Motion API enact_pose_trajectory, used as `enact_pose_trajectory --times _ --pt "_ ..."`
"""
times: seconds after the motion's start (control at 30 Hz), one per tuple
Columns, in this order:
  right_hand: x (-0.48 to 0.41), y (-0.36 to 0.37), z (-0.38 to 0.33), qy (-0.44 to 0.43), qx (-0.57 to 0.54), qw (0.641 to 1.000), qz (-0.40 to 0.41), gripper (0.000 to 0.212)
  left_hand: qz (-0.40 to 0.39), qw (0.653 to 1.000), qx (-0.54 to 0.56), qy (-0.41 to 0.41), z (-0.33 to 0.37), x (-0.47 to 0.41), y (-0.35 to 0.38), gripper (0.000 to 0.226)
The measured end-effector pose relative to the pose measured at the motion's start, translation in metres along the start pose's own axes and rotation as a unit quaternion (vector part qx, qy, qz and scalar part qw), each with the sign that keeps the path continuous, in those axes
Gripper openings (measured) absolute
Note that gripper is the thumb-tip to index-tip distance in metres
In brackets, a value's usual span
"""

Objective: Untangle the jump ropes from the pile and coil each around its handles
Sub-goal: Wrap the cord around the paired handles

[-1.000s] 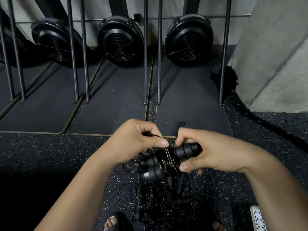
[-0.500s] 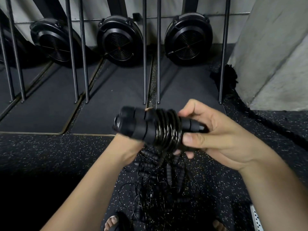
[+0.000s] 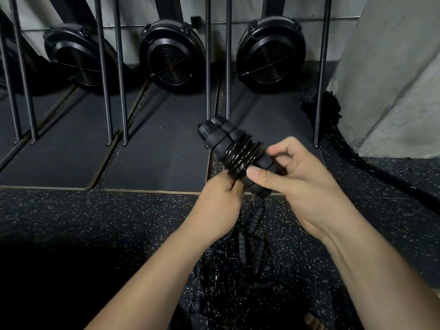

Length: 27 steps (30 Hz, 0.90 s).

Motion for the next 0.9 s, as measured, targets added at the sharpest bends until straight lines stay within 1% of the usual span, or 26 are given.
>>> enact_pose_trajectory --times 0.07,0.13,0.2,0.23,0.27,0.33,0.4,0.47,0.53,0.6,0.7,0.8,0.9 --pt "-0.002 -0.001 0.002 0.013 0.063 0.997 -0.032 0.067 -0.016 1.000 -0.006 -0.018 -0.008 0.000 0.001 0.025" --pt "-0.002 -0.001 0.004 0.035 0.108 0.992 -0.062 0.081 -0.028 0.999 -0.024 -0.015 -0.005 0.002 -0.002 0.028" --pt "-0.002 -0.002 0.007 0.053 0.164 0.983 -0.071 0.099 -0.042 0.999 -0.035 0.004 0.000 0.003 -0.002 0.033" --pt "-0.001 -0.003 0.007 0.056 0.201 0.976 -0.065 0.101 -0.046 0.998 -0.039 0.016 0.002 0.003 -0.002 0.035" --pt "-0.001 -0.004 0.007 0.054 0.236 0.968 -0.060 0.093 -0.051 0.997 -0.047 0.028 0.003 0.002 0.000 0.039" --pt "0.001 -0.004 0.005 0.053 0.267 0.961 -0.058 0.065 -0.057 0.995 -0.066 0.051 0.004 0.002 0.003 0.047" --pt "0.003 -0.003 0.004 0.055 0.261 0.962 -0.062 0.046 -0.061 0.993 -0.079 0.060 0.005 0.004 0.005 0.047" --pt "0.004 -0.005 -0.001 0.041 0.247 0.967 -0.051 0.041 -0.054 0.994 -0.068 0.061 0.007 0.005 0.005 0.041" --pt "0.004 -0.009 -0.005 0.028 0.194 0.980 -0.027 0.042 -0.037 0.996 -0.052 0.058 0.008 0.003 0.002 0.037" --pt "0.003 -0.011 -0.003 0.028 0.114 0.993 -0.019 0.046 -0.018 0.997 -0.032 0.071 0.012 0.003 -0.001 0.035" --pt "-0.001 -0.014 0.000 0.029 0.036 0.999 0.006 0.053 -0.006 0.997 -0.018 0.077 0.015 0.004 -0.004 0.033" --pt "-0.005 -0.020 0.002 0.023 0.011 0.999 0.022 0.056 -0.012 0.996 -0.019 0.087 0.016 0.004 -0.006 0.029" --pt "-0.005 -0.024 0.000 0.005 0.025 0.999 0.032 0.054 -0.031 0.996 -0.010 0.089 0.016 0.004 -0.004 0.025"
Point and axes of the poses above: each hand's wrist, its own x-axis away from the middle knuckle, its own y-axis out of the palm, z = x × y, the point moved 10 cm from there along -x, towards the middle knuckle, and after that the axes turned 1 degree about -x, right-handed, at the moved point
